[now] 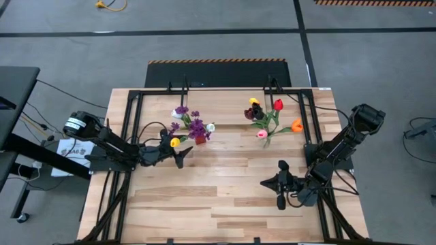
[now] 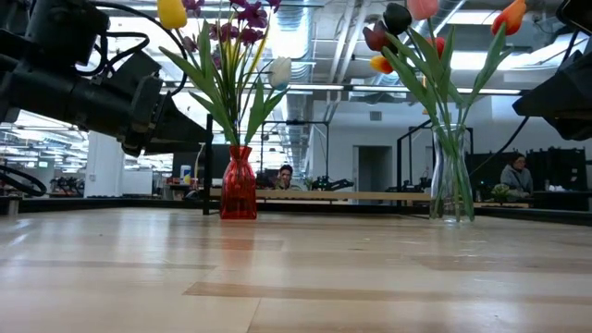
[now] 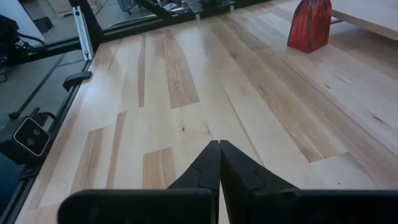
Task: Pick and place flowers into a vace then onto a shelf
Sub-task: Put the red vase on the shelf
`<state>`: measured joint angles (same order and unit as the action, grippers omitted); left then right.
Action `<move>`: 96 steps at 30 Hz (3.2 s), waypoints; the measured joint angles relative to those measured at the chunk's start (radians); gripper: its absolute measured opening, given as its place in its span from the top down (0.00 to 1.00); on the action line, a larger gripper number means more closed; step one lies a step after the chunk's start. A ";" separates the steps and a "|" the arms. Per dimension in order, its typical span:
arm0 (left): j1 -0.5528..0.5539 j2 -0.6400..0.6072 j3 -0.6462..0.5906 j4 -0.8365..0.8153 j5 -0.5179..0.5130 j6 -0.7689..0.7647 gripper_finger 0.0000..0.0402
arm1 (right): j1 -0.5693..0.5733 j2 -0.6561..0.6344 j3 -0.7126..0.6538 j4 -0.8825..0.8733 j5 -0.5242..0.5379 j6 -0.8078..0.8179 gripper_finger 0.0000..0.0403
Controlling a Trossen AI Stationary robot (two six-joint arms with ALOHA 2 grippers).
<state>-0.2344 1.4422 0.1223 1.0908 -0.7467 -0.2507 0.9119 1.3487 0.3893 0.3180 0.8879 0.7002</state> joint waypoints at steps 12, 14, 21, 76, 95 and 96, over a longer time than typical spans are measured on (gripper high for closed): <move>0.023 0.000 0.000 0.013 0.025 0.075 0.24 | 0.000 0.000 0.000 0.000 0.000 -0.001 1.00; 0.031 0.000 0.000 0.020 0.038 0.081 0.24 | 0.000 0.000 0.000 0.000 0.000 -0.001 1.00; 0.063 0.000 0.000 0.020 0.070 0.088 0.24 | 0.000 0.000 0.000 0.000 0.000 -0.001 1.00; 0.104 0.364 0.229 0.188 -0.030 0.217 0.24 | 0.002 0.000 0.000 -0.004 -0.011 -0.001 1.00; 0.168 0.364 0.230 0.180 -0.022 0.163 0.24 | 0.002 0.000 0.000 -0.004 -0.010 -0.002 1.00; 0.171 0.364 0.230 0.180 -0.019 0.162 0.24 | 0.002 0.000 0.000 -0.004 -0.010 -0.002 1.00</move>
<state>-0.0635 1.8057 0.3523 1.2705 -0.7654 -0.0887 0.9138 1.3487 0.3889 0.3141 0.8780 0.6983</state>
